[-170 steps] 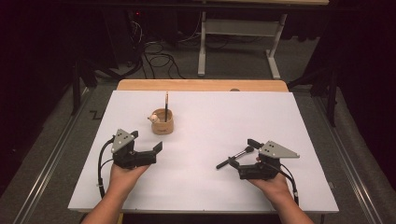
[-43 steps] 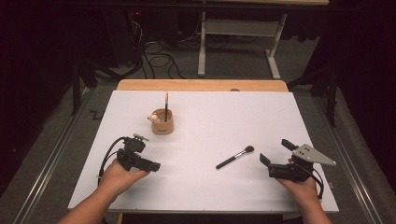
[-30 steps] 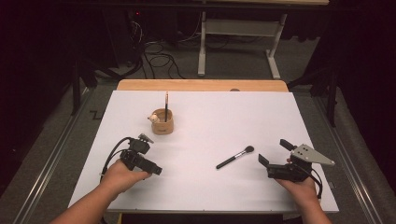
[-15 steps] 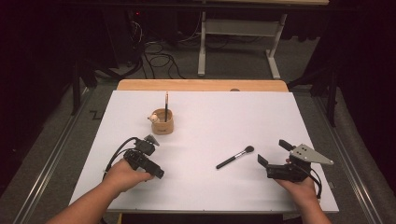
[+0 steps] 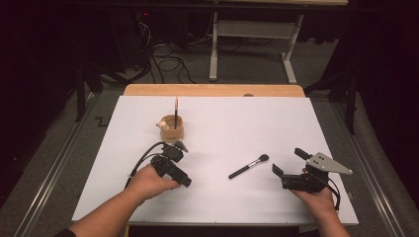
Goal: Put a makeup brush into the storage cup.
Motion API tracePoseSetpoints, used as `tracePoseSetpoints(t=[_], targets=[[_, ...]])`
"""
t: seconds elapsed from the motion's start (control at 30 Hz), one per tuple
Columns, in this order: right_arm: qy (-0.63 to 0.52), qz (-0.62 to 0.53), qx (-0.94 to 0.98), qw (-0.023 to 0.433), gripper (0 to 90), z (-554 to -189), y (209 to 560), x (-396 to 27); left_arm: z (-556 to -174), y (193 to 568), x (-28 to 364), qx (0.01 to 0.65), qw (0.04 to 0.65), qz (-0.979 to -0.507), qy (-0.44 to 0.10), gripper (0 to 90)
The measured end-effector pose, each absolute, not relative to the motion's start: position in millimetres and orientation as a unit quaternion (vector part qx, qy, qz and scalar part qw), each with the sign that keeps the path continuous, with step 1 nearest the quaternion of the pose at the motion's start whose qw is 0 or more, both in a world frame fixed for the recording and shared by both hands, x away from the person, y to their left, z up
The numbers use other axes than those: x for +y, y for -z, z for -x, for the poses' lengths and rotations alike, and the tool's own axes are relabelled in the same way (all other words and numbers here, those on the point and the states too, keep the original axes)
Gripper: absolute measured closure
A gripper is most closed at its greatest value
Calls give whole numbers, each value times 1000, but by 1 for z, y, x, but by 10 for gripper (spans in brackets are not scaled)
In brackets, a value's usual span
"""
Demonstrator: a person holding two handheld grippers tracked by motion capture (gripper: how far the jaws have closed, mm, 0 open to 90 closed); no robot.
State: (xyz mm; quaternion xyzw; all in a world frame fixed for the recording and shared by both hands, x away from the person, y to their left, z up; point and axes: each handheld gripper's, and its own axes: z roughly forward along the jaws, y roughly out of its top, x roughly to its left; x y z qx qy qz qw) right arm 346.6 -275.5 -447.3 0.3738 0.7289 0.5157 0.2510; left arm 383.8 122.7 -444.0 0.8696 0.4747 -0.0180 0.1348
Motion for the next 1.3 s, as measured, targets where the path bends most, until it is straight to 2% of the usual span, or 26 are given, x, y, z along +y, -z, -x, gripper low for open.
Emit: tracePoseSetpoints(t=[0.73, 1.3], targets=[[-519, -371, 729, 249, 5, -346, 447, -275, -397, 436, 51, 425, 149, -892, 42, 173], [-521, -373, 727, 245, 5, -347, 448, -276, -412, 440, 4, 384, 163, -908, 45, 328]])
